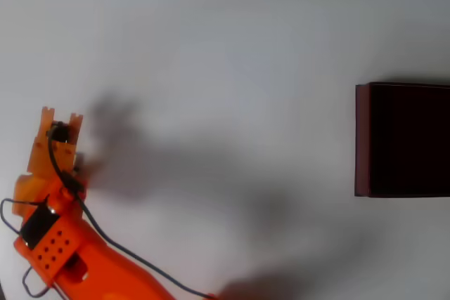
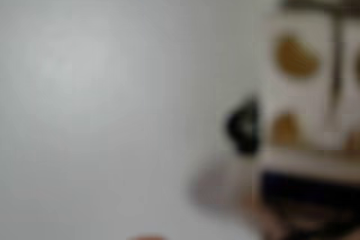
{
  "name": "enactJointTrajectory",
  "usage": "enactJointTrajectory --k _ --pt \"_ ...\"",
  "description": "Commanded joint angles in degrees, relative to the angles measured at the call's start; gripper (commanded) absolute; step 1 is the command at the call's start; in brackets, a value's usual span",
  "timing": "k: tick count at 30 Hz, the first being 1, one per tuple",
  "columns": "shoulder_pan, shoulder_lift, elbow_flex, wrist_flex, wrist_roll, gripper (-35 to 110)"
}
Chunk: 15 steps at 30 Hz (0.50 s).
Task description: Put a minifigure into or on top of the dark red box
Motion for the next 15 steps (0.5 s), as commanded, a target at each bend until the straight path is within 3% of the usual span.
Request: enactJointTrajectory --k 1,15 --pt "-0.97 1.93 1.93 -2.11 1.14 16" --pt "-2.81 1.05 7.91 -12.30 3.96 0"
